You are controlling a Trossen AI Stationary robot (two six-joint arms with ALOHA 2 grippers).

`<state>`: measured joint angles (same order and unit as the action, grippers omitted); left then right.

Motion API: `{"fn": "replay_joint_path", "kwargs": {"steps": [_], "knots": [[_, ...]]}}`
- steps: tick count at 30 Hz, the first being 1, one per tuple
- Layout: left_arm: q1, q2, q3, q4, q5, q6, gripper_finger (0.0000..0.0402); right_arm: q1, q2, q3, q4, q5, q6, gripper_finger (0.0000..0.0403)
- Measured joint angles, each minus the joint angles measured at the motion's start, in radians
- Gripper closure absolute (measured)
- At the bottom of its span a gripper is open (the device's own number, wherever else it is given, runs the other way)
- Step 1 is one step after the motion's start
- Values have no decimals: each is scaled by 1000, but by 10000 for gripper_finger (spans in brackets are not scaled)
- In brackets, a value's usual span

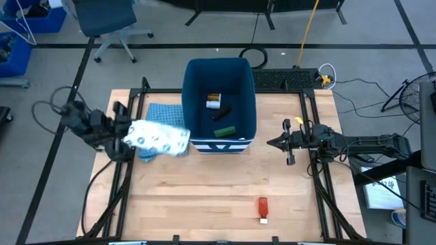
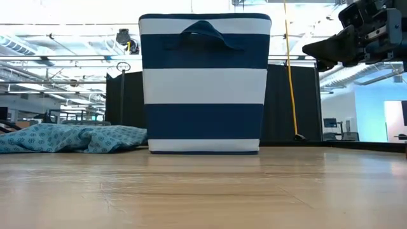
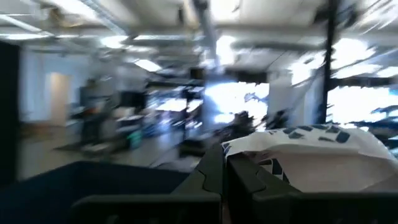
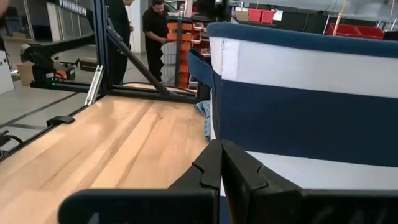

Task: Pick & place medical supplies in basket/bin
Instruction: Put the white mailer bag into the blue bin

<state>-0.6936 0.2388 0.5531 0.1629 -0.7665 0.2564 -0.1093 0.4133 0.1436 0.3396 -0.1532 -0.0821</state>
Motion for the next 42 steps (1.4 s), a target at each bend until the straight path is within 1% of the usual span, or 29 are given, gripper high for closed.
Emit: {"fn": "replay_joint_path", "kwargs": {"steps": [3, 7, 9, 12, 14, 18, 21, 24, 26, 28, 34, 36, 39, 42], "knots": [[-1, 118, 158, -103, -87, 37, 401, 0, 2, 0, 25, 0, -24, 403], [19, 301, 379, -190, -181, 56, 401, 0, 2, 0, 78, 0, -41, 403], [49, 385, 481, -252, -201, 56, 401, 0, 2, 0, 98, 0, -55, 403], [124, 504, 633, -354, -176, 45, 401, 0, 1, 0, 106, 0, -61, 403], [196, 577, 724, -416, -121, 24, 401, 0, 1, 0, 105, 0, -61, 403], [386, 723, 867, -507, 61, -30, 401, 0, 2, 0, 107, 0, -61, 403], [562, 838, 946, -563, 265, -102, 401, 0, 2, 0, 124, 0, -61, 403], [721, 952, 991, -605, 499, -168, 401, 0, 2, 0, 134, 0, -61, 403], [807, 1017, 1004, -604, 651, -195, 401, 0, 2, 0, 134, 0, -61, 403], [877, 1079, 1018, -601, 767, -213, 401, 0, 2, 0, 134, 0, -61, 403], [1022, 1215, 1056, -589, 903, -209, 401, 0, 2, 0, 119, -1, -73, 403], [1061, 1250, 1056, -610, 925, -206, 401, 0, 2, 0, 111, -1, -83, 403], [1098, 1314, 1055, -638, 941, -189, 401, 0, 2, 0, 92, -1, -91, 403], [1107, 1370, 1055, -641, 969, -171, 401, 0, 2, 0, 89, -1, -91, 403]]}}
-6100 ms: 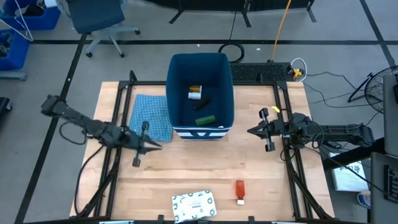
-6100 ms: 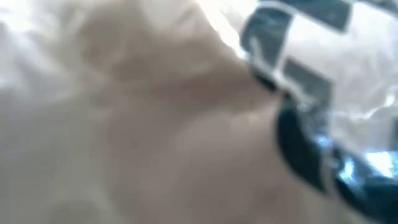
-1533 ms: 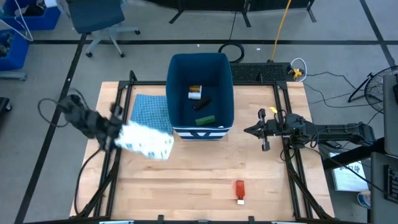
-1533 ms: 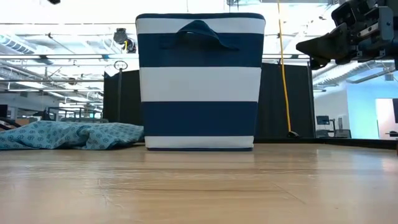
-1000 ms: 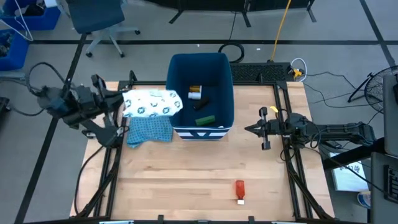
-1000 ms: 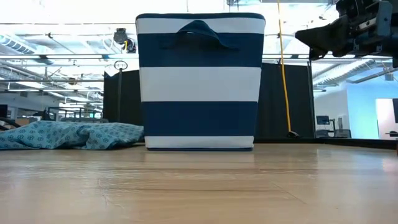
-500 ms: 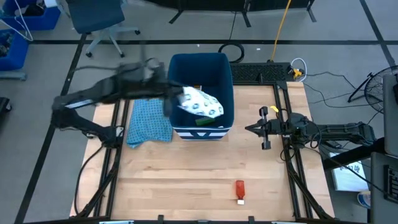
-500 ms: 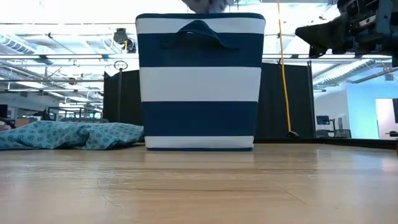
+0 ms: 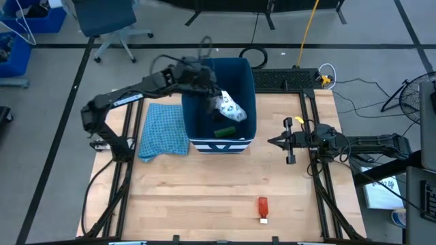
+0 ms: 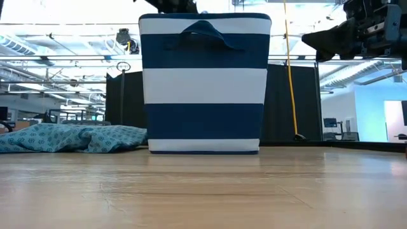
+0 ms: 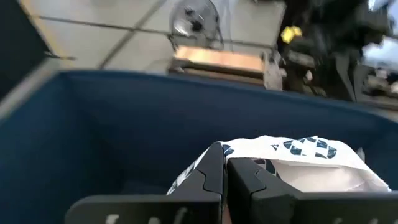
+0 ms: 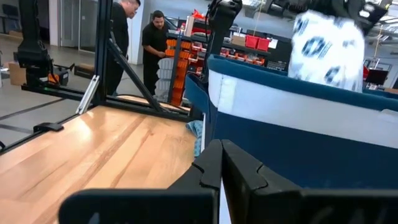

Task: Pick & place medical supplies in basket/bin
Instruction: Put the white mailer bag into the blue bin

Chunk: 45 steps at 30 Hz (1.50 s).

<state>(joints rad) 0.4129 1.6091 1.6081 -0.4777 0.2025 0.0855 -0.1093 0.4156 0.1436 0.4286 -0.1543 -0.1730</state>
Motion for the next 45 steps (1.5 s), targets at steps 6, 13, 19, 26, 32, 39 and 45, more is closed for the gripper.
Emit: {"fn": "replay_joint_path", "kwargs": {"steps": [6, 13, 19, 26, 32, 39, 45], "knots": [[-13, 107, 0, -1, 31, 50, 401, 0, 0, 0, -17, 0, 10, 403], [-48, 182, 0, -61, 1, 94, 401, 0, 0, 0, -21, 0, 29, 403], [-55, 206, 0, -148, -28, 89, 401, 0, 0, 0, -26, 0, 66, 403], [-51, 221, -1, -173, -13, 51, 401, 0, 1, 0, -29, -3, 82, 403], [-42, 228, -1, -184, -14, 40, 401, 0, 1, 0, -29, -3, 78, 403], [-83, 352, -22, -224, -17, 89, 401, 0, 1, 0, -21, -2, 47, 403], [-88, 442, -18, -230, -13, 78, 401, 0, 1, 0, -21, -2, 33, 403]]}}
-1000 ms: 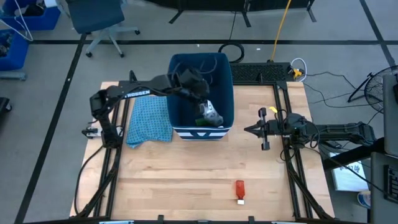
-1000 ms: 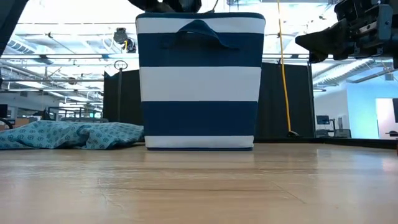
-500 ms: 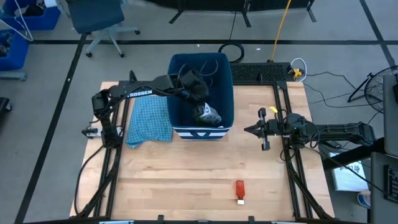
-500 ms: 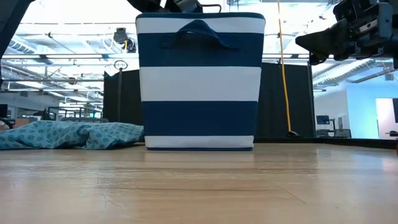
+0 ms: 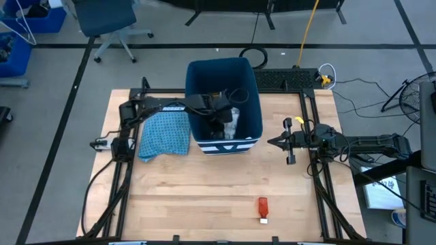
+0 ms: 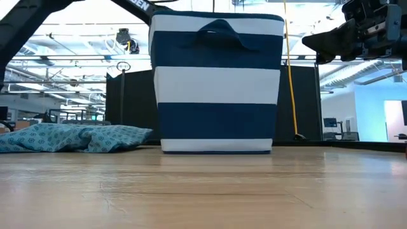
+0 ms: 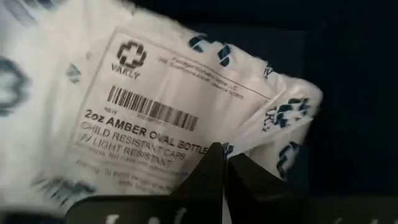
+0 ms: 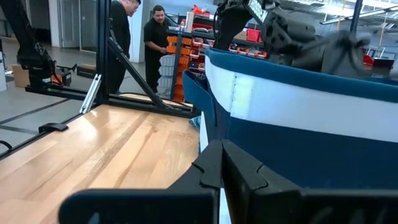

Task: Pick & place medical supplies in basket/bin
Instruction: Put the white mailer bag into the blue bin, then put the red pill bottle into the blue bin

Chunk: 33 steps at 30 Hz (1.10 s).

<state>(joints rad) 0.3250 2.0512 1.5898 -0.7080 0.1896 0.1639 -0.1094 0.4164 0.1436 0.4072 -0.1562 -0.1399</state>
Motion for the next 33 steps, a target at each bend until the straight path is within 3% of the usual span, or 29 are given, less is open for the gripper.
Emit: {"fn": "replay_joint_path", "kwargs": {"steps": [9, 15, 21, 29, 33], "knots": [[-4, 37, -2, -18, 58, 8, 400, 0, 0, 0, 0, 0, -1, 403], [-9, 31, -3, -29, 72, 20, 369, 0, 0, 0, -1, 0, 20, 403], [-38, -19, -4, -36, 10, 87, 288, 0, 0, 0, -1, -1, 26, 403], [-71, -209, 0, 6, -285, 99, 159, 0, 0, 0, -1, 1, 12, 403], [-72, -359, 0, -18, -293, 99, 117, 0, 1, 0, 1, 3, 12, 403]]}}
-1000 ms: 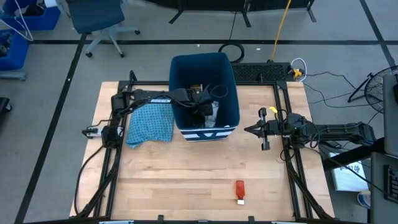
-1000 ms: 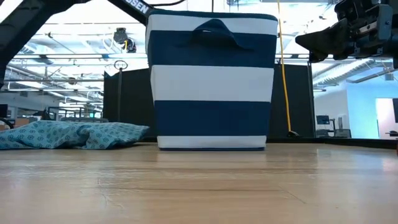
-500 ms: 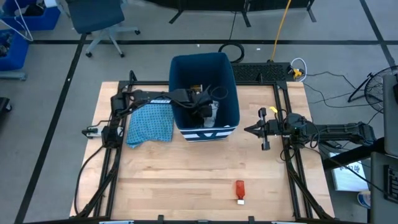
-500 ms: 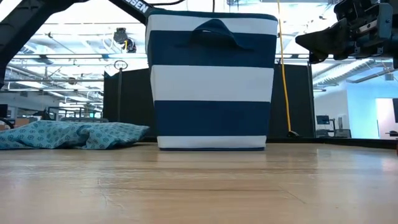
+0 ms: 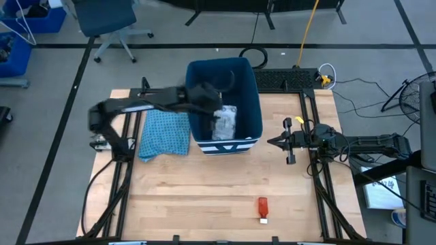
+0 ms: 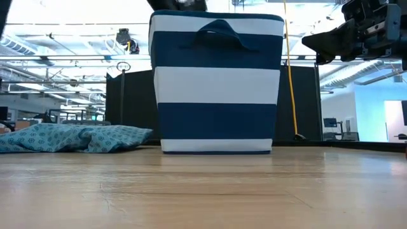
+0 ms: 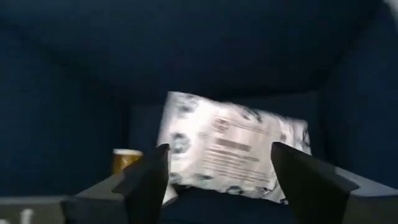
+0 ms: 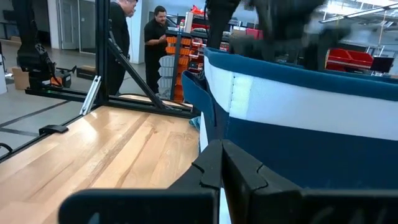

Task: Pick & place medical supplies in basket/bin
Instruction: Put the red pill bottle into the blue bin

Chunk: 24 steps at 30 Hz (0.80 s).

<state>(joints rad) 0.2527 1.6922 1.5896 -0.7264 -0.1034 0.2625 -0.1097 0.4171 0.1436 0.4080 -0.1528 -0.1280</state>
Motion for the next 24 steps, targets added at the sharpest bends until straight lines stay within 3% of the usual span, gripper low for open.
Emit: {"fn": "replay_joint_path", "kwargs": {"steps": [3, 6, 11, 17, 24], "knots": [[-2, -127, 1, -20, 31, 5, 105, 0, 0, 0, 0, 1, 0, 403], [-11, -245, 2, -30, 62, -5, 119, 0, 0, 0, -1, 8, -10, 403], [-44, -432, -78, -34, 115, -29, 219, 0, 0, 0, -2, 22, 3, 403], [-75, -684, -408, 58, 101, -37, 377, 0, 0, 0, -23, 22, 11, 403], [-92, -978, -898, 564, 240, -101, 392, 0, 0, 0, -53, 22, 11, 403]]}}
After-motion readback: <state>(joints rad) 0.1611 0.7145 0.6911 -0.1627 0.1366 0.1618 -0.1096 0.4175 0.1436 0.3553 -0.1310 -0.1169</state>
